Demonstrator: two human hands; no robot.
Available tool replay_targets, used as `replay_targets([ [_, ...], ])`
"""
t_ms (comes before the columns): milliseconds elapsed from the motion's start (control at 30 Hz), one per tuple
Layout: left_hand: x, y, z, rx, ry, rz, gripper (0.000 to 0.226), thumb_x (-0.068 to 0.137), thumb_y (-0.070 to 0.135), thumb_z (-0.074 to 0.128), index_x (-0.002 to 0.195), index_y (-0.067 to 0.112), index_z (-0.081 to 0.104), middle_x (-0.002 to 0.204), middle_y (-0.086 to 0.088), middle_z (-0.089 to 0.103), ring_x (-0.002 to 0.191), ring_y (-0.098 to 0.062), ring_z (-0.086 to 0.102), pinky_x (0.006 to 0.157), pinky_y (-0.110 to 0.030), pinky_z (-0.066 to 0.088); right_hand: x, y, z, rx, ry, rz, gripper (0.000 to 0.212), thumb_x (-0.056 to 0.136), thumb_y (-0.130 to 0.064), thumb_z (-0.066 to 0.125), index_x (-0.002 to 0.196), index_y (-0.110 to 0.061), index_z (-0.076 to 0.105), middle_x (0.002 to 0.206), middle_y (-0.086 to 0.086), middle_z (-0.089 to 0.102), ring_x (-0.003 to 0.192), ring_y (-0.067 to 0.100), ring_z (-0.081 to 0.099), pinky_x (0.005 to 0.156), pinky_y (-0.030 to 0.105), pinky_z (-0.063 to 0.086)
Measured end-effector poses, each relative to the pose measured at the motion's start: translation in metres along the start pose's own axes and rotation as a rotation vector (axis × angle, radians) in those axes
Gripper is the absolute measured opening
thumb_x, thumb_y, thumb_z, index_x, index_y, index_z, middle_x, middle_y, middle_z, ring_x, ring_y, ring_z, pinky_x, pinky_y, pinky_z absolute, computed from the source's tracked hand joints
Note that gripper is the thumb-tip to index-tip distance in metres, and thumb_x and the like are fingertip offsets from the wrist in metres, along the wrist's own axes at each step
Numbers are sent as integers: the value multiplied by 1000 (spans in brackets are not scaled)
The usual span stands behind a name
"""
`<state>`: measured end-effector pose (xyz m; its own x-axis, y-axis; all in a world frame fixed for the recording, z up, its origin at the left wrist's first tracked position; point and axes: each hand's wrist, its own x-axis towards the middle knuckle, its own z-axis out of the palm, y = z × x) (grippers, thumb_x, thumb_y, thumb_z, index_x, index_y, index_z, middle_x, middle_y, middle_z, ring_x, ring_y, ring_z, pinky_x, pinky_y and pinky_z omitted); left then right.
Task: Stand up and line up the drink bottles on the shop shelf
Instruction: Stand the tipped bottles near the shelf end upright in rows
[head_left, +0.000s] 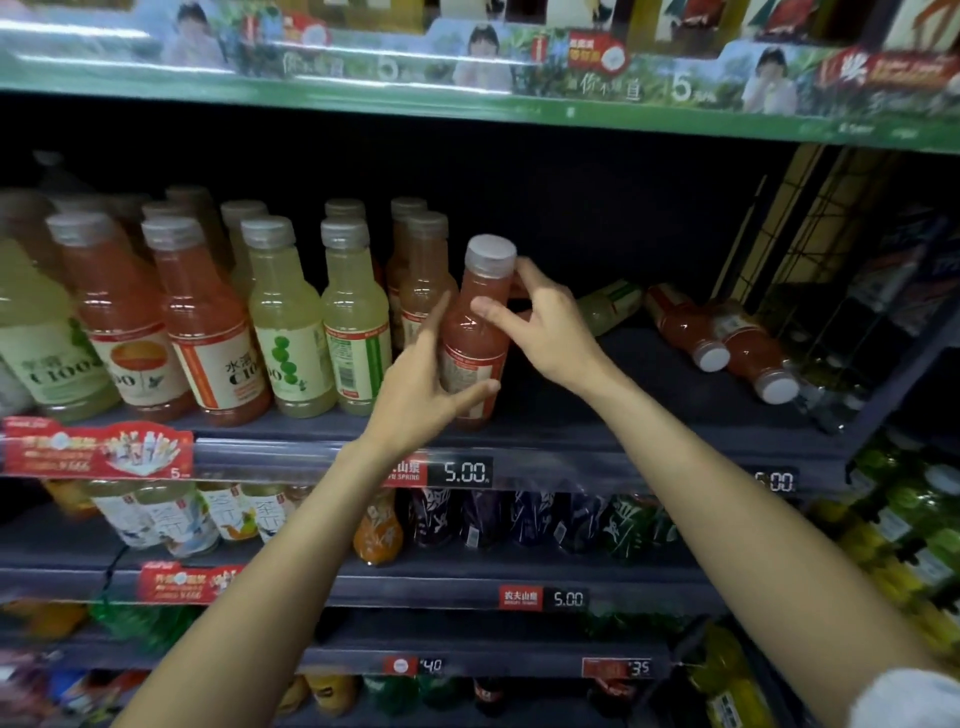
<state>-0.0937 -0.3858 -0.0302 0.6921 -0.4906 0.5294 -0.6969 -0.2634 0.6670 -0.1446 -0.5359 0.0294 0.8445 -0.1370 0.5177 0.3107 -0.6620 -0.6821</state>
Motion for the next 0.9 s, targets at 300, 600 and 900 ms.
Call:
replay_targets([
  [300,-11,-14,-11,305,378,-92,82,70,55,74,132,8,47,114,-10,58,107,-24,53,89,-28,43,15,-10,28,98,-39,39,45,85,-28,68,126,-15,52,123,4,57,108,11,57,90,26,48],
  [600,-15,-18,-2,444,545,-81,84,69,51,77,131,4,45,121,-21,48,109,-32,48,75,-40,50,-14,19,40,62,-59,78,39,88,-17,64,124,-17,50,111,-1,61,96,8,61,78,19,51],
  [900,-31,-29,4,285,491,-154,84,76,50,72,137,4,38,128,-13,50,118,-27,51,89,-39,48,-5,117,-21,-924,-157,30,54,88,5,47,140,-11,41,141,12,43,129,30,37,103,38,30],
])
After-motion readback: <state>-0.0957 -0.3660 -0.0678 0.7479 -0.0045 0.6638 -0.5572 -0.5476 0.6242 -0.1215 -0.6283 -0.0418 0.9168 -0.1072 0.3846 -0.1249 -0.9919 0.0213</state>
